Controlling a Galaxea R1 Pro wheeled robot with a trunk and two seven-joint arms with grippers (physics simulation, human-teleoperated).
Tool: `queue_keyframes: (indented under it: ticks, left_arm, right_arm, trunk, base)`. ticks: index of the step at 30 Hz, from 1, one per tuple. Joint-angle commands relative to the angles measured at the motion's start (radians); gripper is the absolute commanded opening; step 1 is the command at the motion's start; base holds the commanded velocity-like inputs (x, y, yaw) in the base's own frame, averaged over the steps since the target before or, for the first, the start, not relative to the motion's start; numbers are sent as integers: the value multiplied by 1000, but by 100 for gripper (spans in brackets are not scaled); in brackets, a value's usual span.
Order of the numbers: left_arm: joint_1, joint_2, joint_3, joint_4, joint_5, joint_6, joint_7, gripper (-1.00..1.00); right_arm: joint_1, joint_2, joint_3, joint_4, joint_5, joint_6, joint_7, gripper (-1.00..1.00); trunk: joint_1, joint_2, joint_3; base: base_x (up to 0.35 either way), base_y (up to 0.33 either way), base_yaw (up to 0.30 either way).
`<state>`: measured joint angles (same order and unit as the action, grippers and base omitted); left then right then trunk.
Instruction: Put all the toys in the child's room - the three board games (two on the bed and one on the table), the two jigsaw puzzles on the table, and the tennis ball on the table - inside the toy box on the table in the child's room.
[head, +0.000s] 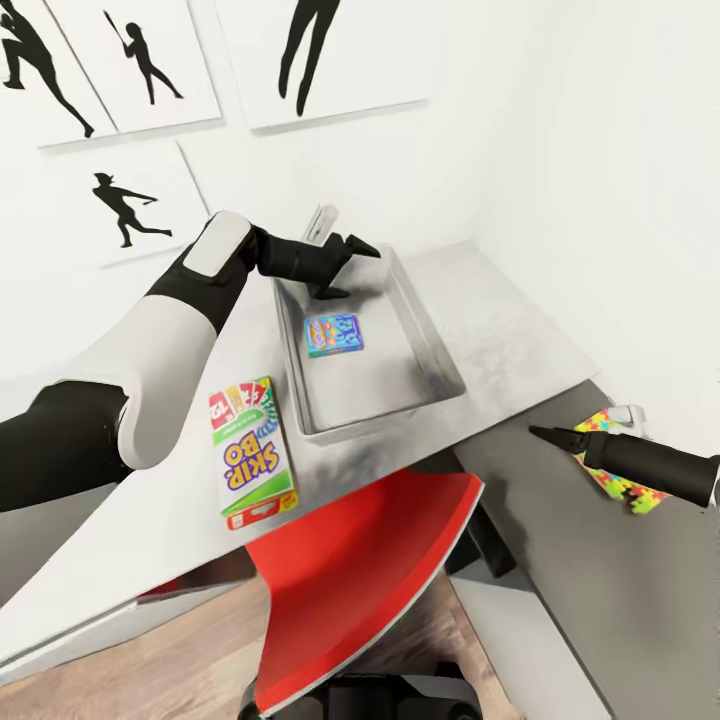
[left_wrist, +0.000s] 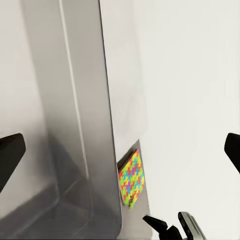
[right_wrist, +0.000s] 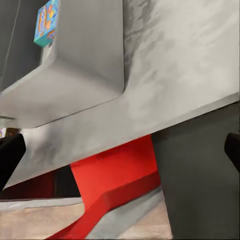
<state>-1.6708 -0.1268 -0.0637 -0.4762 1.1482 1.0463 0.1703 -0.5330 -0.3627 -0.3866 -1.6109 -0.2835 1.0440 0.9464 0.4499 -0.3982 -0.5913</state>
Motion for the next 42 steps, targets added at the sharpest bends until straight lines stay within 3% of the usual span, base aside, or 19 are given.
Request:
queue_keyframes:
  ticks: [1,15,27,32,33,37,42]
  left_arm:
    - [-1,0,-4,-4,11,1,9,100]
    - [-6,0,-8,-27,12,1,8,100]
    - [2,-1,-8,-103,15,1,6,100]
    - [32,-2,-9,-156,16,1,6,100]
    - [103,-1,-14,-277,16,0,7,100]
    - [145,-1,-22,-353,17,-1,8,100]
    - [317,7,-29,-585,21,-9,18,100]
  right_arm:
    - [-1,0,-1,-1,4,3,6,100]
    - [-1,-5,1,0,4,3,5,100]
    - [-1,-3,-2,-1,6,3,5,100]
    - [-1,-3,-2,-1,6,3,4,100]
    - [-2,-2,3,-1,9,3,2,100]
    - [-2,1,7,-1,10,3,1,100]
    - [-2,7,11,-1,13,3,-3,100]
  trunk:
    - [0,-2,-1]
    - [0,-2,4]
    - [0,-2,8]
    - [0,-2,8]
    - [0,-2,9]
    - [0,-2,14]
    - [0,-2,21]
  base:
    - [-285,0,0]
    - [-277,0,-23]
    - [-45,0,-9]
    - [-4,0,-9]
    - [-1,0,-93]
    - [0,0,-101]
    - [0,0,-109]
